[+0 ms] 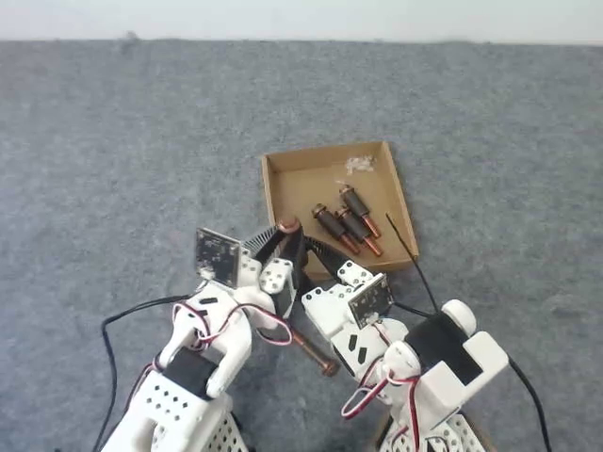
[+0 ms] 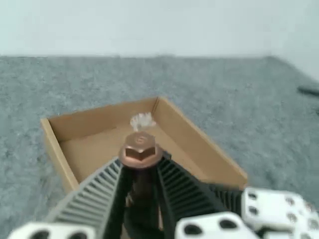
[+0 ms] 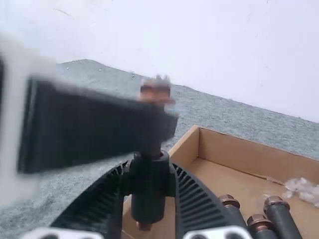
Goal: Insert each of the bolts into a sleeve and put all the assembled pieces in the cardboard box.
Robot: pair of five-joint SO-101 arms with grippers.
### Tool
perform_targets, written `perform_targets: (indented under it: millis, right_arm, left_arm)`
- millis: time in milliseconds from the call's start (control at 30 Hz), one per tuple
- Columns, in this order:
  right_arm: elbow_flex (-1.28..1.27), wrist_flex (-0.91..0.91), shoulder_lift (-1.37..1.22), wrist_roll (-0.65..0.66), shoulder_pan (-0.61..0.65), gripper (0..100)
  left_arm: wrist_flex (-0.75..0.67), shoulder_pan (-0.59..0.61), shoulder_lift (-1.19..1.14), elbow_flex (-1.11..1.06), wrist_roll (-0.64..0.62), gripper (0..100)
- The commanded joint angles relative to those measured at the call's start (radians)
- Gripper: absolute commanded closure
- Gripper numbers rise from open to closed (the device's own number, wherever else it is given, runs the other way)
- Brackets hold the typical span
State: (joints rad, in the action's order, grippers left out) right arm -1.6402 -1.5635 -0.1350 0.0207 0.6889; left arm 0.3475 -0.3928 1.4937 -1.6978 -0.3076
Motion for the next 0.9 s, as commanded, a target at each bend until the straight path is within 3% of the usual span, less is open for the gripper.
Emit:
perform_targets:
  millis: [0, 367, 633, 867]
  right_arm:
    - [-0.006, -0.012, 0.016, -0.005, -0.054, 99.3]
    - [-0.002, -0.012, 0.013, -0.005, -0.058, 99.3]
    - [-0.002, -0.012, 0.013, -0.005, -0.058, 99.3]
    - [-0.002, -0.012, 0.015, -0.005, -0.058, 99.3]
  left_arm:
    - [0.114, -0.063, 0.011, 0.005, 0.078, 99]
    - [0.124, -0.023, 0.009, 0.005, 0.097, 98]
    - [0.123, -0.018, 0.011, 0.005, 0.091, 79]
    - [0.048, 0.012, 0.011, 0.005, 0.028, 77]
